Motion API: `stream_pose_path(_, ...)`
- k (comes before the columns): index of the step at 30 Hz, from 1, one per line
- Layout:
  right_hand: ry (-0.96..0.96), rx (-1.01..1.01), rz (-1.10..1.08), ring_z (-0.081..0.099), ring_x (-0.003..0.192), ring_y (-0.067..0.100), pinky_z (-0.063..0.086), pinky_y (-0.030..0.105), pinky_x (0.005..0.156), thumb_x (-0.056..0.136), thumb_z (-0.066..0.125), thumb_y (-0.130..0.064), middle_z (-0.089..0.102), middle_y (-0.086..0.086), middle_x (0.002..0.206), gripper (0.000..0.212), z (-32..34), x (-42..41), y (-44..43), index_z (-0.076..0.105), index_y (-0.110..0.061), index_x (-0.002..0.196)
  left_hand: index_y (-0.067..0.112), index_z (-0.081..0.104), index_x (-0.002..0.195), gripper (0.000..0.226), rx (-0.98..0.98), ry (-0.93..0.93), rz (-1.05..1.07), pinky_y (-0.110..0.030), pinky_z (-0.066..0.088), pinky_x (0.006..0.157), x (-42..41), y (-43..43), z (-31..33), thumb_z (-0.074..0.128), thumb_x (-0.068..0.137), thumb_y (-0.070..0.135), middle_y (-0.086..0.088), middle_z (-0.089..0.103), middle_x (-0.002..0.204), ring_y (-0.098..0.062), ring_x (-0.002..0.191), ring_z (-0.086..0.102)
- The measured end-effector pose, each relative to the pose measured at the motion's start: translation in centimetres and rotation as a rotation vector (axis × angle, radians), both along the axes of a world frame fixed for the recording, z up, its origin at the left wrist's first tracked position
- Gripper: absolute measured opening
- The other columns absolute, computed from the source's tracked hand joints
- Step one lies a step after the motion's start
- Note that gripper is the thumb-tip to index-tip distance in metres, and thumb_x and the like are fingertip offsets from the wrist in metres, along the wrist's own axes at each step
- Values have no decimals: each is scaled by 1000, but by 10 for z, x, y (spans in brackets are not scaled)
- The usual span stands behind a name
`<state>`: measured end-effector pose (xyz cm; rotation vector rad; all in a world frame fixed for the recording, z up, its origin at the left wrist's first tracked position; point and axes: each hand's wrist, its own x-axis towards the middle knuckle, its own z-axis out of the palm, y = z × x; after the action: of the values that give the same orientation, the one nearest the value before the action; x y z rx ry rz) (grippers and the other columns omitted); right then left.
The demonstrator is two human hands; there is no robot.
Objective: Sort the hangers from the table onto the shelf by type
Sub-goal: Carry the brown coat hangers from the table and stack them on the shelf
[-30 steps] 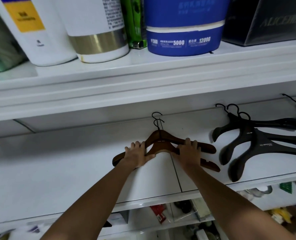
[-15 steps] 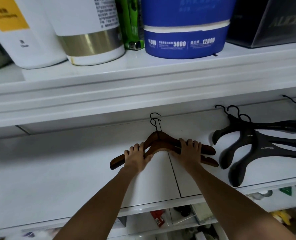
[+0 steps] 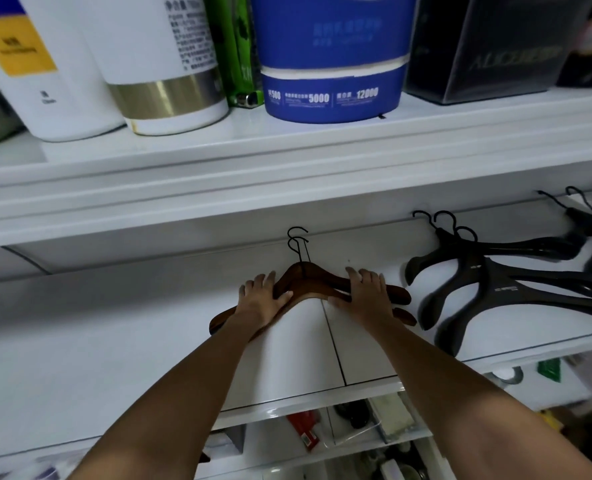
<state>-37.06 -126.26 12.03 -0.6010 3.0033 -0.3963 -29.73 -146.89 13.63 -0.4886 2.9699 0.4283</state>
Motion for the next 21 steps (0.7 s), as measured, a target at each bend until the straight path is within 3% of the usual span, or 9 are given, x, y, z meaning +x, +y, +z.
stream_pose_path(3, 77, -61, 59, 42, 127, 29, 26, 37, 110, 90, 55, -47, 47, 12, 138, 64, 24, 3, 13, 37, -16, 143, 17, 19, 150, 68, 32, 13, -74, -40, 23, 114, -7, 9, 27, 43, 95, 49, -11, 28, 153, -31, 138, 29)
stream_pose_path(8, 148, -96, 38, 50, 121, 30, 35, 36, 104, 92, 55, -40, 52, 10, 135, 56, 71, 4, 48, 42, -19, 141, 20, 18, 150, 71, 150, -12, -247, -33, 22, 116, -25, 46, 78, 53, 93, 40, -8, 20, 157, -25, 143, 24)
stream_pose_path(13, 204, -36, -93, 48, 122, 29, 32, 35, 105, 93, 52, -41, 53, 10, 134, 56, 113, 5, 109, 38, -21, 144, 22, 17, 151, 69, 38, 24, -441, -31, 22, 115, -45, 105, 122, 52, 94, 39, -1, 19, 158, -21, 143, 25)
stream_pose_path(21, 310, 16, -327, 49, 124, 27, 33, 37, 105, 92, 49, -44, 51, 5, 139, 53, 153, 27, 242, 42, -22, 141, 17, 22, 150, 68, -11, 161, -705, -26, 20, 116, -71, 244, 169, 52, 94, 41, -4, 20, 158, -22, 143, 25)
